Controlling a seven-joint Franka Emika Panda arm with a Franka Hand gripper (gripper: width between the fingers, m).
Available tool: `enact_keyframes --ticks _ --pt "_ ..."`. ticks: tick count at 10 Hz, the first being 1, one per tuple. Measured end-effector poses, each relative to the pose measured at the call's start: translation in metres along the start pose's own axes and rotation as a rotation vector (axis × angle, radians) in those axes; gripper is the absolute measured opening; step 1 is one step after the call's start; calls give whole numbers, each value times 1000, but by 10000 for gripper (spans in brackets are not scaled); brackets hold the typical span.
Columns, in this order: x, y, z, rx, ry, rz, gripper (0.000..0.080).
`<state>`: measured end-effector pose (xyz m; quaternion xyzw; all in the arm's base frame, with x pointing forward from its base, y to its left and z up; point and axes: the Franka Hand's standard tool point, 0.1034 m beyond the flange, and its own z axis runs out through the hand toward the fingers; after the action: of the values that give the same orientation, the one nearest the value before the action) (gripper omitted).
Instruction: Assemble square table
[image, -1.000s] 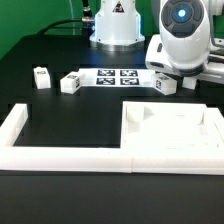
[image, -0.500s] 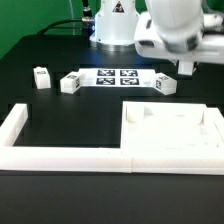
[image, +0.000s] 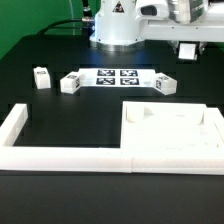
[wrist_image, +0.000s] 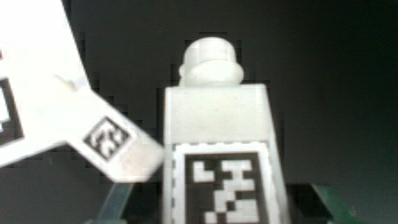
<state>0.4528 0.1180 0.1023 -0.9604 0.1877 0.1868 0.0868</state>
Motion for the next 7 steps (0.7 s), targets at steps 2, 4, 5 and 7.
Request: enact_keyframes --ticks 2,4,5,7 --pt "36 -2 -46 -32 149 -90 287" --pt "68 -16 -81 -10 316 -165 287" --pt "65 -16 -74 -2 362 -167 287" --pt "65 -20 -71 22 469 -178 287"
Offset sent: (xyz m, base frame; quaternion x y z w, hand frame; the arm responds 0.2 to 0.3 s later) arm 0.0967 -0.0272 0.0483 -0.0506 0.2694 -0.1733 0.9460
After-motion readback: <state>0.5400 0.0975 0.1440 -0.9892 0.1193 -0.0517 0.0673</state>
